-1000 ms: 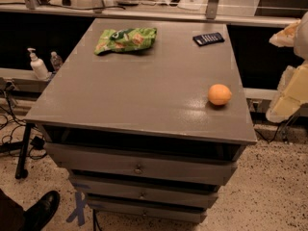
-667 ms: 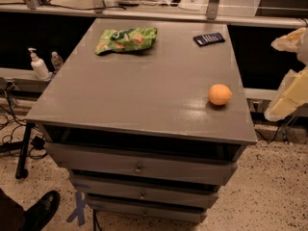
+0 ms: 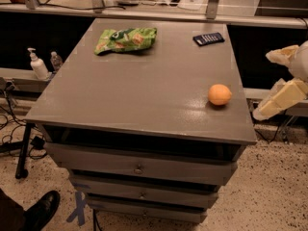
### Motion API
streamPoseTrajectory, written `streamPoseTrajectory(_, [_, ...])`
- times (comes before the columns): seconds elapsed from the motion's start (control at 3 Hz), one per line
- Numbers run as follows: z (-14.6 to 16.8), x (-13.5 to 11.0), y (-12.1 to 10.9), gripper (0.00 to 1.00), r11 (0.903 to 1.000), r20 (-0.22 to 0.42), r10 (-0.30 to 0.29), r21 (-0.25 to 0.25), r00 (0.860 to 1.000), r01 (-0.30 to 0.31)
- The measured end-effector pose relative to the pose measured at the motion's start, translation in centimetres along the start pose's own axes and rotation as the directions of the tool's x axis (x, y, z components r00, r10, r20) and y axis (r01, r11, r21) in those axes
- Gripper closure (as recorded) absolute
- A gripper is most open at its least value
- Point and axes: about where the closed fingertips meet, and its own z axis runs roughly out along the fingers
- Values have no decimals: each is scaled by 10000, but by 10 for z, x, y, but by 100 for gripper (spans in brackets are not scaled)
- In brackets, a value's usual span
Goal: Pick orange
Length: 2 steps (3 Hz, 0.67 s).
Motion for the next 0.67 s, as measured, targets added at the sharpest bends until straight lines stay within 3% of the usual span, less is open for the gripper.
streamPoseTrajectory(0.67, [52,14,-15,0,9952,1119,964,-299,9890,-936])
